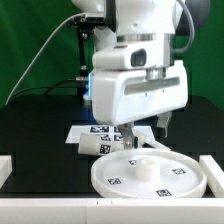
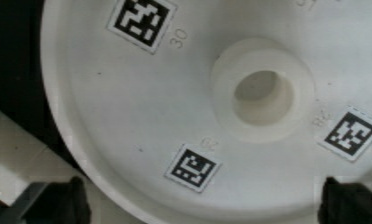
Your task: Assemble round table
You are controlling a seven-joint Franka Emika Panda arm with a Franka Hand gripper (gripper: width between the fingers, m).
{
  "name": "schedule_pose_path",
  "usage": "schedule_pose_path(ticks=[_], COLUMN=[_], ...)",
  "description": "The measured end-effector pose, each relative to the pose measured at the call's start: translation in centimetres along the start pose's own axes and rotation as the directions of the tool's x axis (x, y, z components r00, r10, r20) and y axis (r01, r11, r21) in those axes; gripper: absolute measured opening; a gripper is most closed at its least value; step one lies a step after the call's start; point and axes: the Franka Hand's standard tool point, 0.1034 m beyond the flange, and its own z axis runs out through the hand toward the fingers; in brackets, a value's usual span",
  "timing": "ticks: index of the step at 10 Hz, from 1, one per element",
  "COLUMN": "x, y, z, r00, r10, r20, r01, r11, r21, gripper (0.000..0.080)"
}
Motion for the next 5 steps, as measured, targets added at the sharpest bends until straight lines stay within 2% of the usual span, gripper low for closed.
schedule_pose_path(ticks=[2,4,5], x=[-0.4,-2.7,-4.5], y=[0.3,2.4,3.0], z=[0.0,-0.5,-1.0], r00=[1.0,0.995,0.991], r10=[0.017,0.101,0.134], r20=[0.001,0.009,0.016], r01=[-0.017,-0.1,-0.133], r11=[1.0,0.995,0.991], r21=[0.001,-0.014,-0.02], gripper=[0.0649,0.0649,0.0649])
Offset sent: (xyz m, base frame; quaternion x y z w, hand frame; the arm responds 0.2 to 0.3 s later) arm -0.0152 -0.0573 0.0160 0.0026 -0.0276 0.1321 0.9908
